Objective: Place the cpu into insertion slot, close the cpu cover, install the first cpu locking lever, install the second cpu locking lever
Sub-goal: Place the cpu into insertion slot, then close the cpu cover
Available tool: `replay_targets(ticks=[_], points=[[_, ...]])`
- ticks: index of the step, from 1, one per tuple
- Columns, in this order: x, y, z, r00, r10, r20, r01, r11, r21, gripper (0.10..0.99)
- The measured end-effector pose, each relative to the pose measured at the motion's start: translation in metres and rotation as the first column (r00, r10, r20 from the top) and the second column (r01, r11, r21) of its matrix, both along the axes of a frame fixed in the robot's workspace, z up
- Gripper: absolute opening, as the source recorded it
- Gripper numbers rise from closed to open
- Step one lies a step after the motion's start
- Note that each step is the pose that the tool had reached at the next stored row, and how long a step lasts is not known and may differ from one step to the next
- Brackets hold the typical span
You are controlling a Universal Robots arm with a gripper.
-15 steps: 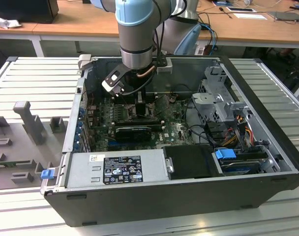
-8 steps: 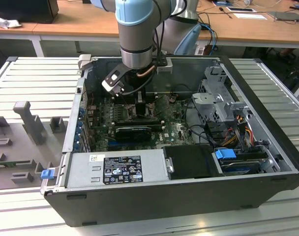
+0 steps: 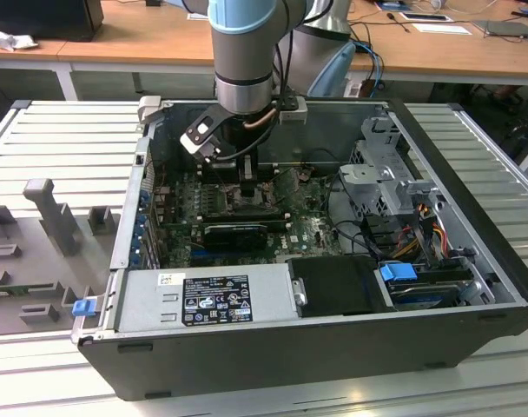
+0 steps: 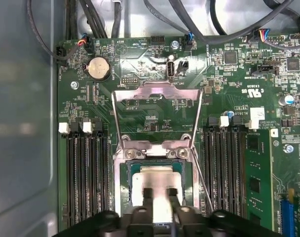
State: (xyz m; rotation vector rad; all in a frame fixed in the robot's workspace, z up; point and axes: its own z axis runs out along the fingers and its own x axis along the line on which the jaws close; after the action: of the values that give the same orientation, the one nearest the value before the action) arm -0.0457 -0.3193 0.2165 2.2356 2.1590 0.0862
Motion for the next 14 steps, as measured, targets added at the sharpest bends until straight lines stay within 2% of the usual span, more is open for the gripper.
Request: replay_targets(ticks=[2,9,12,13,14], points=[[0.0,0.0,0.002,1.0,0.0,-0.0032,0.0,1.0,0.0,0.106],[0.0,0.0,0.0084,1.0,0.0,-0.0044,0.0,1.0,0.0,0.106],[0.0034,0.0,0.0088,0.9999,0.0,-0.0125,0.0,1.0,0.0,0.106],[0.0103,0.0,0.0088,0.9998,0.0,-0.0218,0.0,1.0,0.001,0.106],[0.0117,-0.0001,0.0089,0.9997,0.0,-0.0245,0.0,1.0,0.001,0.106]])
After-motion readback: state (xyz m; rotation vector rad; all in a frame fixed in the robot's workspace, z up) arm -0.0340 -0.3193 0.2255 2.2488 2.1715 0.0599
